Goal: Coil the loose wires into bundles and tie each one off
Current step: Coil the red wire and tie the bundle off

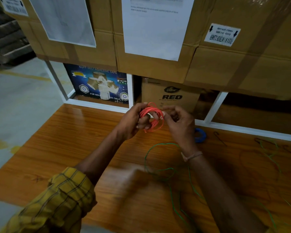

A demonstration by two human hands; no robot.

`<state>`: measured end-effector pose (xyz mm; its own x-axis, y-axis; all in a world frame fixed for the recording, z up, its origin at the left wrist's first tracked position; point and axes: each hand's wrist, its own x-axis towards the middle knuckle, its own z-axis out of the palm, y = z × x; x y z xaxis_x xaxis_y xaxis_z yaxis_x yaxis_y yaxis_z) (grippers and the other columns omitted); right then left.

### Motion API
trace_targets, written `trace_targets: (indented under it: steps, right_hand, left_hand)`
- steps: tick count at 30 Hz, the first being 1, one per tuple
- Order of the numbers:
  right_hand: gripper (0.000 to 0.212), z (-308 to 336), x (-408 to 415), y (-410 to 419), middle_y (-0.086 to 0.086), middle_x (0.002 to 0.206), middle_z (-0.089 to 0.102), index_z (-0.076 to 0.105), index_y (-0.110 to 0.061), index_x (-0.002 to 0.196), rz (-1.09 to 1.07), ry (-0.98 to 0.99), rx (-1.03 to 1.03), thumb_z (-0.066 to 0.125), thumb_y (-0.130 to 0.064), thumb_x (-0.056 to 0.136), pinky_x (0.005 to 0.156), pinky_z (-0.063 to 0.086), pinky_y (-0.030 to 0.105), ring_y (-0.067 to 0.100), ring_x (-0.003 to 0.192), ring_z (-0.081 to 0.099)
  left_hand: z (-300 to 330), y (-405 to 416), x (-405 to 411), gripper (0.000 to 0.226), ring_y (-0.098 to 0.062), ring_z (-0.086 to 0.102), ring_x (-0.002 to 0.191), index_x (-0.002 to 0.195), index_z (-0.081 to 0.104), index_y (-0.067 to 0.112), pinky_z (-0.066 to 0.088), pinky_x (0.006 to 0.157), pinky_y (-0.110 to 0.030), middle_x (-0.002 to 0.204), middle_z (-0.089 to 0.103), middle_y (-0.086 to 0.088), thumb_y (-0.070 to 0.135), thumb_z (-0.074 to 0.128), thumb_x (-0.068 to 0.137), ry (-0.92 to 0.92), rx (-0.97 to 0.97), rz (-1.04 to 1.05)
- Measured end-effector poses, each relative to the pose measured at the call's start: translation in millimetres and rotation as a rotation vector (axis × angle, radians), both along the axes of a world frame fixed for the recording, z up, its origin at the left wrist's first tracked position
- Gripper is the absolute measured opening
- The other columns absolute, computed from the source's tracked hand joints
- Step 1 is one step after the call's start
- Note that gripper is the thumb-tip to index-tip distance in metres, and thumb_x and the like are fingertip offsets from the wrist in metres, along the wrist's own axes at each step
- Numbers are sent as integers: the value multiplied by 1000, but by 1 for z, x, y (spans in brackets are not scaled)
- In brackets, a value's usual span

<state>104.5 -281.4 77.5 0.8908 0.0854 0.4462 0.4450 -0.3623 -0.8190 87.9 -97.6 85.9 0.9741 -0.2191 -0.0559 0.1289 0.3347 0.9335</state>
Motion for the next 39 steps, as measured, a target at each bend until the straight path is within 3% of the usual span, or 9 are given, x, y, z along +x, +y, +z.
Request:
trace_targets:
  steps: [5, 8, 12, 18, 24, 27, 32, 36, 39]
  right_hand:
    - [18, 0, -7, 6, -5, 99, 74, 75, -15, 105, 0, -14, 27, 64, -5, 96, 71, 52, 13, 4, 90, 69]
    - [20, -1, -11, 9, -1, 104, 74, 78, -13, 107, -37, -23, 53, 62, -7, 96, 76, 55, 20, 6, 96, 68]
    - [17, -4, -16, 16, 0, 105, 74, 79, -13, 108, -61, -24, 109, 67, -23, 99, 78, 60, 29, 9, 97, 70]
    - [22, -5, -25, 32, -1, 100, 78, 77, -8, 116, -107, 30, 227, 72, -16, 96, 74, 61, 23, 5, 89, 74]
    - [23, -19, -31, 18, 1, 102, 78, 76, -4, 116, -214, 36, 290, 73, -10, 94, 80, 61, 25, 8, 93, 75]
    - [21, -27, -27, 1, -2, 99, 79, 78, -7, 113, -253, 59, 276, 74, -14, 94, 79, 62, 28, 7, 91, 75]
    - [17, -26, -12, -45, -2, 94, 79, 80, -7, 107, -257, 97, 324, 77, -14, 92, 73, 59, 21, 7, 85, 74]
    - [14, -26, -1, -94, -8, 86, 78, 79, -18, 103, -257, 130, 411, 78, -13, 90, 71, 57, 21, 6, 79, 73]
    - [14, -35, 1, -126, -11, 82, 77, 79, -16, 101, -249, 156, 450, 77, -9, 90, 70, 56, 22, 3, 75, 72]
  left_hand:
    - [0, -6, 8, 52, -11, 18, 35, 83, 61, 5, 38, 42, -25, 42, 25, 6, 32, 30, 114, 106, -182, 85]
    - [0, -6, 13, 54, -11, 22, 35, 77, 62, 10, 37, 41, -24, 44, 25, 6, 32, 30, 115, 140, -248, 101]
    - [2, -3, 18, 60, -9, 21, 34, 72, 68, 13, 36, 39, -23, 45, 23, 7, 30, 30, 114, 178, -290, 69]
    - [2, 1, 25, 35, -6, 21, 32, 93, 57, 12, 30, 34, -19, 45, 24, 7, 23, 32, 114, 219, -330, 81]
    - [-13, -22, 34, 50, -6, 20, 31, 78, 70, 9, 31, 32, -19, 48, 28, 4, 24, 37, 113, 292, -324, 43]
    - [-21, -44, 38, 45, -6, 22, 33, 82, 55, 8, 31, 33, -18, 53, 31, 3, 33, 37, 115, 342, -298, 64]
    - [-25, -87, 49, 35, -4, 27, 36, 90, 50, 15, 35, 36, -17, 60, 38, 3, 44, 54, 108, 182, -196, 141]
    - [-22, -138, 47, 20, -6, 34, 40, 89, 54, 13, 43, 41, -20, 62, 48, 0, 17, 64, 106, 57, -111, 189]
    - [-27, -173, 47, 19, -6, 33, 39, 88, 54, 11, 43, 41, -20, 57, 46, 1, 7, 60, 106, 18, -59, 206]
